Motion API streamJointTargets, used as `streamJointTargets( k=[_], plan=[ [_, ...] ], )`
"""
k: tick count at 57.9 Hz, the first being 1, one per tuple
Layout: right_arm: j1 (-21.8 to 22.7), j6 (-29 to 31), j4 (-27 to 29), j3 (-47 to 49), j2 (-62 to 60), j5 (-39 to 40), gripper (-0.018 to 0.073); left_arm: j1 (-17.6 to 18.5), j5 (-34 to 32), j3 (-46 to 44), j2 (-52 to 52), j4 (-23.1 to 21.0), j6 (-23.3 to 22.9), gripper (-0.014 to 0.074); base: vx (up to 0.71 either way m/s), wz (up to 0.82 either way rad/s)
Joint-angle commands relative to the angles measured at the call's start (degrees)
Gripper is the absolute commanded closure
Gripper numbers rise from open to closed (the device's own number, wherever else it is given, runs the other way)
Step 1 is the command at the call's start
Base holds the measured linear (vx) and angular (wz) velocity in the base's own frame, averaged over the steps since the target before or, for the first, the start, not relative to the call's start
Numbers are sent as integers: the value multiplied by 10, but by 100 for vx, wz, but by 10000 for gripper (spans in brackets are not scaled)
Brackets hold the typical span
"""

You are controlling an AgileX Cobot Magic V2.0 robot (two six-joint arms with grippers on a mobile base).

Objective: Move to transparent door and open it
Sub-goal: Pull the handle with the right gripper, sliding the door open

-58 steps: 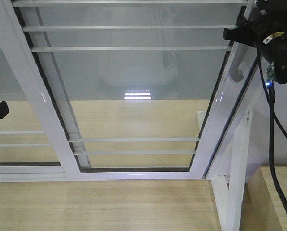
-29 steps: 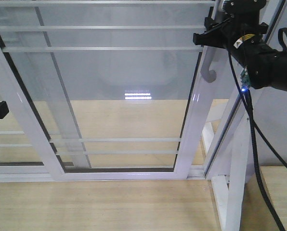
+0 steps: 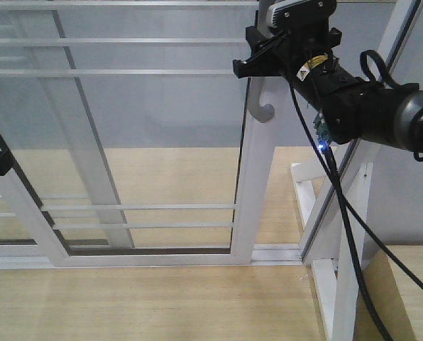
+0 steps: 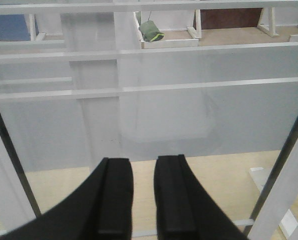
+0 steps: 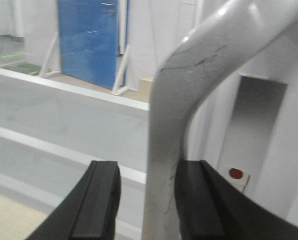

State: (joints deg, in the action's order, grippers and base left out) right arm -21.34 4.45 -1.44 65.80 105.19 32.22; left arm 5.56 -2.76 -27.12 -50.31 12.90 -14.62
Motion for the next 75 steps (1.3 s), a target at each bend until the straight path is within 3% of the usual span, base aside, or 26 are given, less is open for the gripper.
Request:
streamJointTargets(
  k=[1,10,18,39,52,56,63,75],
  plan=[
    [-7,7,-1,18,-37,43,220,2,-45,-20,3,-4,-5,307,0,0],
    [-3,17,40,7,-87,-33,220,2,-45,-20,3,-4,-5,307,0,0],
    [20,54,45,-30,-162,-101,220,2,-45,-20,3,-4,-5,307,0,0],
    [159,61,59,-195,-445,-279,220,2,-69,-20,3,17,-5,307,0,0],
    [201,87,52,-210,-551,-465,220,4,-84,-20,3,43,-5,307,0,0],
    [201,94,50,-210,-559,-479,220,14,-105,-20,1,43,-5,304,0,0],
    [201,90,55,-210,-561,-483,220,50,-201,-22,-34,47,-6,290,0,0],
    [201,90,59,-210,-560,-480,220,125,-330,-22,-170,45,-10,185,0,0]
  ],
)
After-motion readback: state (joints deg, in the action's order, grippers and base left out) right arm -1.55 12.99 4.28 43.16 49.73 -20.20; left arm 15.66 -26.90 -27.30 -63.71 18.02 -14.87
